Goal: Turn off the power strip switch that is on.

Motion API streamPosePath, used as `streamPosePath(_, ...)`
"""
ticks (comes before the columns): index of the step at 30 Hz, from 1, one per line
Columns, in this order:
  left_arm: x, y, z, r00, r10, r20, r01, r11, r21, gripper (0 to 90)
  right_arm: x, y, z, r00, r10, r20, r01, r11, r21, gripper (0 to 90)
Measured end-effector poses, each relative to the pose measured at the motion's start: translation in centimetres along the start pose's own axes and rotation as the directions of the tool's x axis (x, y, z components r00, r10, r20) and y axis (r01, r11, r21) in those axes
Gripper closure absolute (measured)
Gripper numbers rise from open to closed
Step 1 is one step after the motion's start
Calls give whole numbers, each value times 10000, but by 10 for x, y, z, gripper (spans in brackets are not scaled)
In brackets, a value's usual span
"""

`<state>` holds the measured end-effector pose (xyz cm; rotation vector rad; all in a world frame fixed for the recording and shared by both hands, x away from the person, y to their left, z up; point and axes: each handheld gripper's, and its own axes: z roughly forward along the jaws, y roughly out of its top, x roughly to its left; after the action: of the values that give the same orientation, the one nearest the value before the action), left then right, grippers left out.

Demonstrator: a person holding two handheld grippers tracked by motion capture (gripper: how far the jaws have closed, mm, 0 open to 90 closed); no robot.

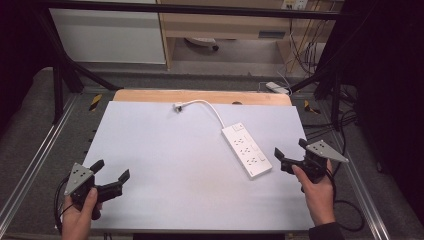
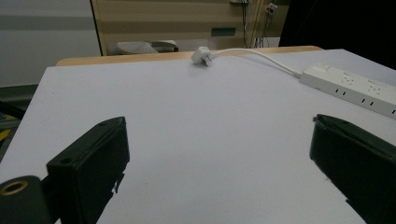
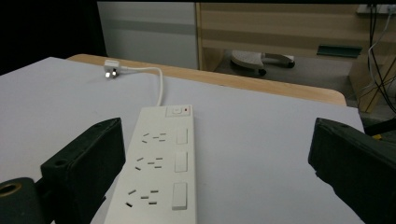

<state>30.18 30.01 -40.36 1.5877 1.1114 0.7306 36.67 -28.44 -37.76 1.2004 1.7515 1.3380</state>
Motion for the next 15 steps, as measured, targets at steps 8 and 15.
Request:
streamPosePath(8, -1, 0, 1, 10000, 56, 12, -56, 10000, 60, 47, 8, 4, 15, 9994, -182, -304, 194, 9991, 390, 69)
streamPosePath(15, -1, 0, 1, 9999, 108, 25, -108, 9999, 118, 47, 12, 4, 31, 9989, -228, -421, 255, 9975, 653, 84)
